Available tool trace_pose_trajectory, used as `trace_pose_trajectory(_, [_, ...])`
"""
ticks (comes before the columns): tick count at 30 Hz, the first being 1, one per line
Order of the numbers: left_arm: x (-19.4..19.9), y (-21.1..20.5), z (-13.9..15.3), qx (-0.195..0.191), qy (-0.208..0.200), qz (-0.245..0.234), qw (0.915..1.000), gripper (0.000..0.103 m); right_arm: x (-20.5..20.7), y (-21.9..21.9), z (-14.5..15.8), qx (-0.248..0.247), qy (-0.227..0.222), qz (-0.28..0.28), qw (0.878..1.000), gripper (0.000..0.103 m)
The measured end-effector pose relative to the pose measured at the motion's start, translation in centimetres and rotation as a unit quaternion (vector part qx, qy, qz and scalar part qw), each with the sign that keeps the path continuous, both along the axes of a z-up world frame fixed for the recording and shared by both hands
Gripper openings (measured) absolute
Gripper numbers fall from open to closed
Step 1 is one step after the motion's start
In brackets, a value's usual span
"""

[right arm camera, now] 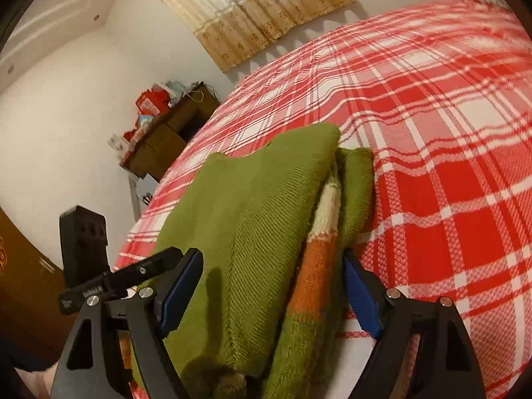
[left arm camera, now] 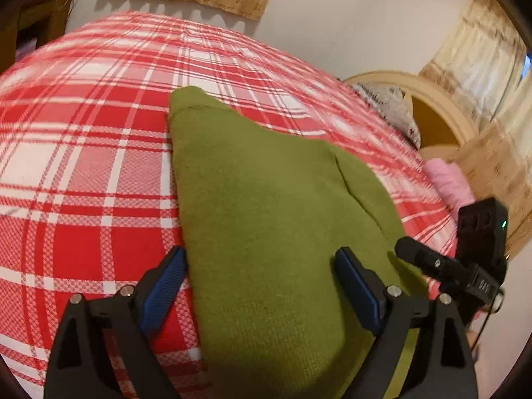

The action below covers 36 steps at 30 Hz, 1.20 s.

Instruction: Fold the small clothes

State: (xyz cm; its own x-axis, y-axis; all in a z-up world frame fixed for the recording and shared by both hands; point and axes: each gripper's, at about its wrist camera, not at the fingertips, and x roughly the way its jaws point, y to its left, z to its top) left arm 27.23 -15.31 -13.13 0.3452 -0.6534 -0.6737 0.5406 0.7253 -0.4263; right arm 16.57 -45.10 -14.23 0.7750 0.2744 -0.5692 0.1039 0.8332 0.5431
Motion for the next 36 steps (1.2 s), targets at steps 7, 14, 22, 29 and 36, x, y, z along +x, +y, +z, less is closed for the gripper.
trace_pose_trajectory(7, [-0.1,-1.0,0.1,0.039,-0.015,0.006,0.9991,0.095,1.3,1.1,0.1,-0.05,0.031,-0.012,0.998,0.084])
trace_pose_trajectory(14, [0.1,-1.2,0.0,0.048,-0.024,0.004,0.9985,0.088,1.5,2.7,0.5,-0.086,0.025,0.015,0.996,0.054])
trace_pose_trajectory(22, [0.0,-1.7,0.1,0.054,-0.03,0.002,0.9981,0.081,2.1,1.9,-0.2,-0.054,0.027,0.023,0.998,0.051])
trace_pose_trajectory(29, [-0.2,-2.1,0.5,0.062,-0.022,0.009,0.9978,0.071,2.3,2.4,0.0,-0.064,0.031,0.023,0.997,0.045])
trace_pose_trajectory(36, [-2.3,-1.6,2.6,0.098,0.019,0.0,0.995,0.048,-0.8,2.9,1.5,-0.002,0.034,0.022,0.999,0.038])
